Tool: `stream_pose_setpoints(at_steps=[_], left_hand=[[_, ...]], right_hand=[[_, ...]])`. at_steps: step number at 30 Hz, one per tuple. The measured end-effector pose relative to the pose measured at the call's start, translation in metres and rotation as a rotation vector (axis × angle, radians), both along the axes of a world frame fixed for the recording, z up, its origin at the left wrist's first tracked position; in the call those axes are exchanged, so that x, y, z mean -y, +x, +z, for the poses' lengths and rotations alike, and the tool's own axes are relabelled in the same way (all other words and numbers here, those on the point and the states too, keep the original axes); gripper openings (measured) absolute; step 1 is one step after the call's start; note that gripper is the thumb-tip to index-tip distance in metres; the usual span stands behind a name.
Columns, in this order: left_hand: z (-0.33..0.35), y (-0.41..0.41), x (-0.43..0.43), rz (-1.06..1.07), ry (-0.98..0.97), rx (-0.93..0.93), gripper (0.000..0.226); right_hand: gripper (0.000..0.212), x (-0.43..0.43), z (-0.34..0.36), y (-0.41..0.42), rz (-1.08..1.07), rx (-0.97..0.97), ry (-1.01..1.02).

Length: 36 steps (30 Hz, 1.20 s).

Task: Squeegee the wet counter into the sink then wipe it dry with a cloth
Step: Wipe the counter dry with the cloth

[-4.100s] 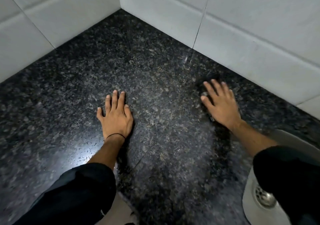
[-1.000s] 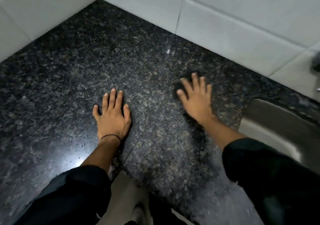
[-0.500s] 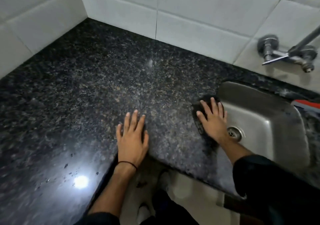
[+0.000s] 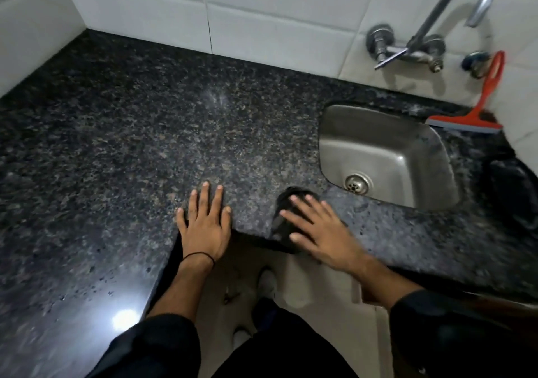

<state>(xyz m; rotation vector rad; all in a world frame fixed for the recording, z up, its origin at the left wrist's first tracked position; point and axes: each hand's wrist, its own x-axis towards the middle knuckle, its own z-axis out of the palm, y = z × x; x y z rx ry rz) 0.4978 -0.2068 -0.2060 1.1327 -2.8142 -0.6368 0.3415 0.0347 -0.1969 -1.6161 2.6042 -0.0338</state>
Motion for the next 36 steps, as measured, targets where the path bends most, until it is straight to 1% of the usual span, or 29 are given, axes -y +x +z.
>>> stream_pose_setpoints(at_steps=[4,5,7,9,12,15,17,18,20,22,24,25,27,30,32,34,36], left_hand=[[0.005,0.000,0.001,-0.011,0.046,0.030,0.055],[0.006,0.000,0.001,-0.015,0.057,0.037,0.055],[0.009,-0.001,0.002,-0.024,0.085,0.060,0.055],[0.014,-0.004,0.001,-0.026,0.100,0.082,0.056],[0.027,-0.016,-0.007,-0.019,0.080,0.038,0.059],[0.038,-0.033,-0.042,-0.163,0.022,-0.065,0.058],[0.039,-0.044,-0.076,-0.299,0.008,-0.061,0.058],[0.037,-0.048,-0.092,-0.363,0.010,-0.034,0.057],[0.032,-0.054,-0.116,-0.446,0.045,0.056,0.058],[0.025,-0.057,-0.123,-0.462,0.077,0.131,0.058],[0.022,-0.058,-0.122,-0.459,0.086,0.153,0.058],[0.024,-0.059,-0.120,-0.461,0.087,0.158,0.059],[0.028,-0.062,-0.118,-0.456,0.090,0.156,0.059],[0.038,-0.071,-0.122,-0.449,0.052,0.105,0.056],[0.045,-0.075,-0.124,-0.441,0.035,0.061,0.049],[0.048,-0.078,-0.126,-0.420,0.009,0.029,0.040],[0.051,-0.080,-0.128,-0.387,-0.029,-0.008,0.032]], right_hand=[[0.055,-0.043,0.009,-0.039,-0.544,0.049,-0.012],[0.056,-0.044,0.010,-0.038,-0.640,0.057,-0.014],[0.059,-0.035,0.009,-0.023,-0.738,0.060,-0.021],[0.060,-0.022,0.005,0.007,-0.713,0.053,-0.056],[0.058,-0.013,-0.002,0.051,-0.513,0.079,-0.095],[0.056,-0.031,-0.006,0.057,-0.325,0.113,-0.086],[0.056,-0.050,-0.004,0.045,-0.237,0.126,-0.083],[0.056,-0.061,-0.003,0.037,-0.242,0.124,-0.071],[0.057,-0.086,0.000,0.017,-0.356,0.105,-0.051],[0.058,-0.111,0.003,-0.004,-0.551,0.091,-0.053],[0.061,-0.129,0.006,-0.022,-0.739,0.141,-0.058],[0.062,-0.133,0.007,-0.027,-0.794,0.160,-0.059],[0.061,-0.126,0.005,-0.026,-0.837,0.141,-0.065],[0.053,-0.108,0.003,-0.014,-0.899,0.028,-0.172],[0.044,-0.098,0.003,-0.007,-0.944,-0.018,-0.267],[0.038,-0.096,0.004,-0.008,-0.954,-0.007,-0.336],[0.034,-0.099,0.005,-0.014,-0.917,-0.017,-0.326]])
